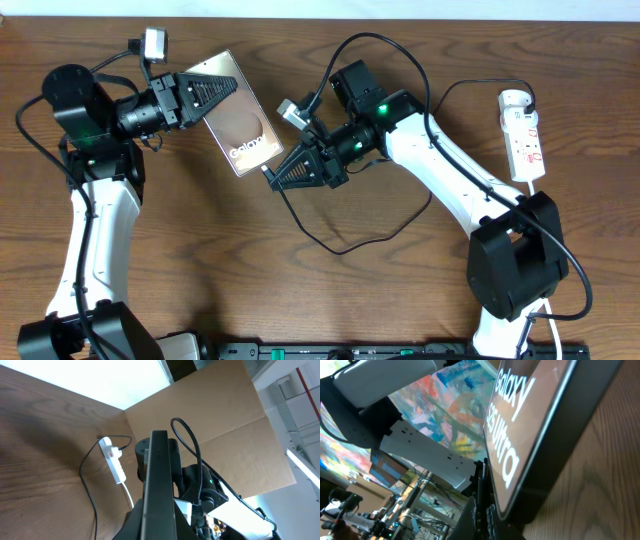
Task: Plug charger to phone and switch on socket
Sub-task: 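Push the plug into the phone's bottom port with the right gripper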
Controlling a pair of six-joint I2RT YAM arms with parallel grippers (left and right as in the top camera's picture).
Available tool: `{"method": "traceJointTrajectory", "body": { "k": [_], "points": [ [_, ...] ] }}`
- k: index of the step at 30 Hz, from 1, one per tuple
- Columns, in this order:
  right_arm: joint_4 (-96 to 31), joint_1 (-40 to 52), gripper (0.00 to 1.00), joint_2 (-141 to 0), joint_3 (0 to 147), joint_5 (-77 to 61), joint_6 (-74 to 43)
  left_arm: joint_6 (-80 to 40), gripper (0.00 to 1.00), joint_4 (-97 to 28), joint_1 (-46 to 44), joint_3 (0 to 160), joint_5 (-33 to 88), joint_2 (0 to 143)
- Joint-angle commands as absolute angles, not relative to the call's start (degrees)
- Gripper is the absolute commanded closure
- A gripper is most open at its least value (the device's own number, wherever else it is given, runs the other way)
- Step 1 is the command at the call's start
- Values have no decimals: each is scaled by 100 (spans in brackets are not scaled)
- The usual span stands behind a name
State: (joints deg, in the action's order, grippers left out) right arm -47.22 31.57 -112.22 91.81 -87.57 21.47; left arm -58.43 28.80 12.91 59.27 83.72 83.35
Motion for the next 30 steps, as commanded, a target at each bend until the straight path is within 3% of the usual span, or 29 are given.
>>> {"method": "traceJointTrajectory", "body": {
  "k": [1, 30],
  "points": [
    [-4692, 3138, 99, -11203, 9258, -8777, 1881, -5808, 93, 2950, 1278, 5977, 8484, 8252],
    [-4292, 3133, 99, -11203, 9258, -8735, 1474, -5806, 93, 2954, 1278, 5977, 8593, 8252]
  ]
}}
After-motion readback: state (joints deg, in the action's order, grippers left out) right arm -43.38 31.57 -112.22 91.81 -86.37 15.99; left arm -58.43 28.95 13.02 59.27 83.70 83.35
